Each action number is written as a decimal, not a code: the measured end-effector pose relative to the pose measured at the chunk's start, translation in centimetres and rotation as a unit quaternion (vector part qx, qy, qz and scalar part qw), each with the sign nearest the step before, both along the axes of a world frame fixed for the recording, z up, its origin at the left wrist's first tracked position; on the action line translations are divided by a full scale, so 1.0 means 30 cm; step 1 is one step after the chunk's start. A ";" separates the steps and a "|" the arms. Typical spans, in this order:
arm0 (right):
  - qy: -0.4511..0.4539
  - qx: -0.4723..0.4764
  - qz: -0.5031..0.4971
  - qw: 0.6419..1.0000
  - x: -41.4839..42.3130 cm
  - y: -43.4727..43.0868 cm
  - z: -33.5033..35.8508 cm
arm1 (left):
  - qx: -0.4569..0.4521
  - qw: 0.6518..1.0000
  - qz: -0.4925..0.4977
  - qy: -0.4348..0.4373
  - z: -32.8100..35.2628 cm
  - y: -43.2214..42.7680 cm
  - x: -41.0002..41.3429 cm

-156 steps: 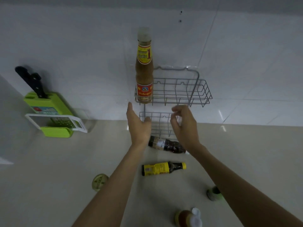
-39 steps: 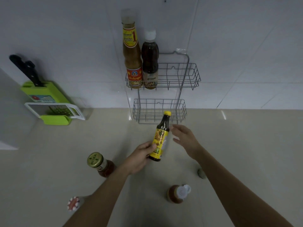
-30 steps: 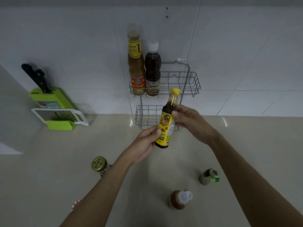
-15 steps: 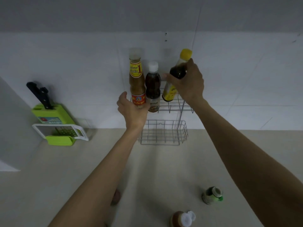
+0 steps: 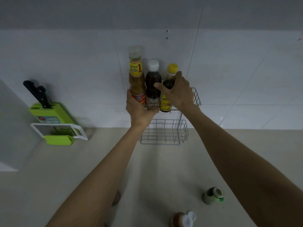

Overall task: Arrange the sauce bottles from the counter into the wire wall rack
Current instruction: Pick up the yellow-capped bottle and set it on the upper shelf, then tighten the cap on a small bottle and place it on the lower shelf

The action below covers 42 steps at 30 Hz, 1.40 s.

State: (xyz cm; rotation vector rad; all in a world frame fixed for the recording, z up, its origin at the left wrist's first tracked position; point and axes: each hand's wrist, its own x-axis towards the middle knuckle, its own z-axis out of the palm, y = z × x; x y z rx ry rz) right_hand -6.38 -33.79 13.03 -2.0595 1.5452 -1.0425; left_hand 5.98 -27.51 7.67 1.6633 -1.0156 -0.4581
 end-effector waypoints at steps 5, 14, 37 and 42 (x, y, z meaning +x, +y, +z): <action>0.014 0.033 0.019 0.999 -0.004 0.002 -0.006 | 0.003 1.000 -0.008 -0.001 -0.004 0.006 0.004; -0.061 0.049 0.052 0.996 -0.037 0.077 -0.040 | 0.050 0.997 -0.052 0.003 -0.007 0.070 0.005; 0.096 0.039 0.336 0.936 0.202 0.692 -0.280 | 0.039 0.996 0.048 -0.062 -0.068 0.852 0.281; 0.218 0.085 0.377 0.896 0.298 0.781 -0.315 | 0.138 0.990 0.029 0.007 -0.238 0.955 0.384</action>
